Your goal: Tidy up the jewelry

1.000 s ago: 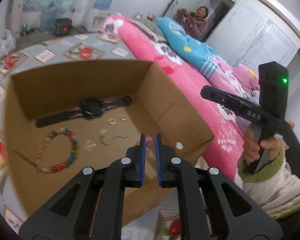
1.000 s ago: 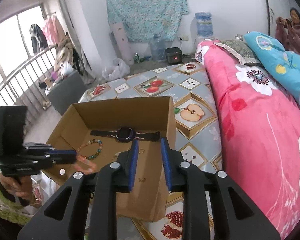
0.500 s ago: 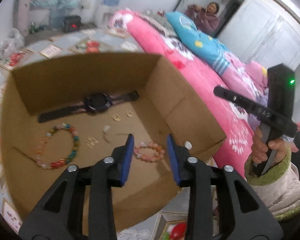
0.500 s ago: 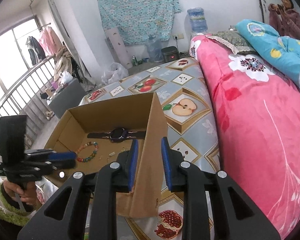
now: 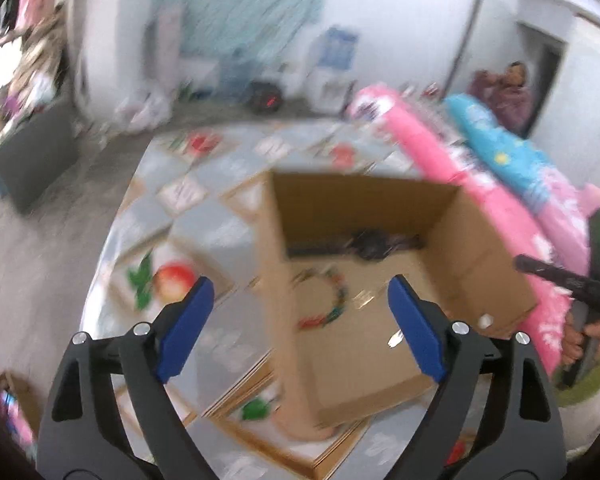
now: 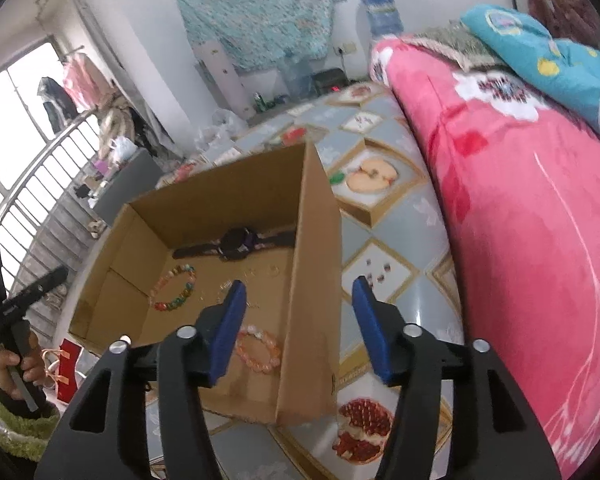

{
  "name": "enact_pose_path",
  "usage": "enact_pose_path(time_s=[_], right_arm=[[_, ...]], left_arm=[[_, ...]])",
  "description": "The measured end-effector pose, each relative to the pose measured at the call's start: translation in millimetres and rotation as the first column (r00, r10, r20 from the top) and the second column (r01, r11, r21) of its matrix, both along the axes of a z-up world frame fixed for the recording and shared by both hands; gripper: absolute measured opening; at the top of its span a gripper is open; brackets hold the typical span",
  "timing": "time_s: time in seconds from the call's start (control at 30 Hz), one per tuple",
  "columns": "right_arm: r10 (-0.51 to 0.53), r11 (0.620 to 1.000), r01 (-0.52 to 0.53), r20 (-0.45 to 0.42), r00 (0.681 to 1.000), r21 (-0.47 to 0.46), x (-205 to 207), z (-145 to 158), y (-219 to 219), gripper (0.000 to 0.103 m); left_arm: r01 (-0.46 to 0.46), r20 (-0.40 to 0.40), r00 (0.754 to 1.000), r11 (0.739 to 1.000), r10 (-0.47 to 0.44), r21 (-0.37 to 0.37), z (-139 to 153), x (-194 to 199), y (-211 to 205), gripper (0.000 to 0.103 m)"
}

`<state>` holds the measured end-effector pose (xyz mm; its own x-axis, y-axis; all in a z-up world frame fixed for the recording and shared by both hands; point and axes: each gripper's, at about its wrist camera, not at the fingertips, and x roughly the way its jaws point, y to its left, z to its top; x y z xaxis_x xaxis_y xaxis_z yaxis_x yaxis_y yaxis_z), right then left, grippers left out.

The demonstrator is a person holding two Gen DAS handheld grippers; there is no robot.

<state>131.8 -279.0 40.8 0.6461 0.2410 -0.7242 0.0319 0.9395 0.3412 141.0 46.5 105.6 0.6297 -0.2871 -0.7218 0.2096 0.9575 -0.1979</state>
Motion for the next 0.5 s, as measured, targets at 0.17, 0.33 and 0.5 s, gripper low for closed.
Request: enact_pose_path(time_s=[0.17, 0.33, 0.5], right_arm=[[-0.005, 0.999, 0.009, -0.089, 0.996, 0.05, 0, -22, 6, 0.059], [0.026, 0.995, -0.014, -0.113, 0.993, 0.103, -1, -32, 20, 0.063], [0.009, 0.999, -0.004, -0.127, 0.992, 0.039, 1, -25, 30, 0.063]], left_arm=[[-0.022, -0.147, 0.989, 0.997, 0.01, -0.076, -42, 6, 7, 0.085], [0.02, -0.212, 0.975, 0.978, -0.065, -0.207, -60, 9, -3, 0.085], [0.039, -0.212, 0.974, 0.977, -0.084, -0.208, -64, 4, -23, 0.088]])
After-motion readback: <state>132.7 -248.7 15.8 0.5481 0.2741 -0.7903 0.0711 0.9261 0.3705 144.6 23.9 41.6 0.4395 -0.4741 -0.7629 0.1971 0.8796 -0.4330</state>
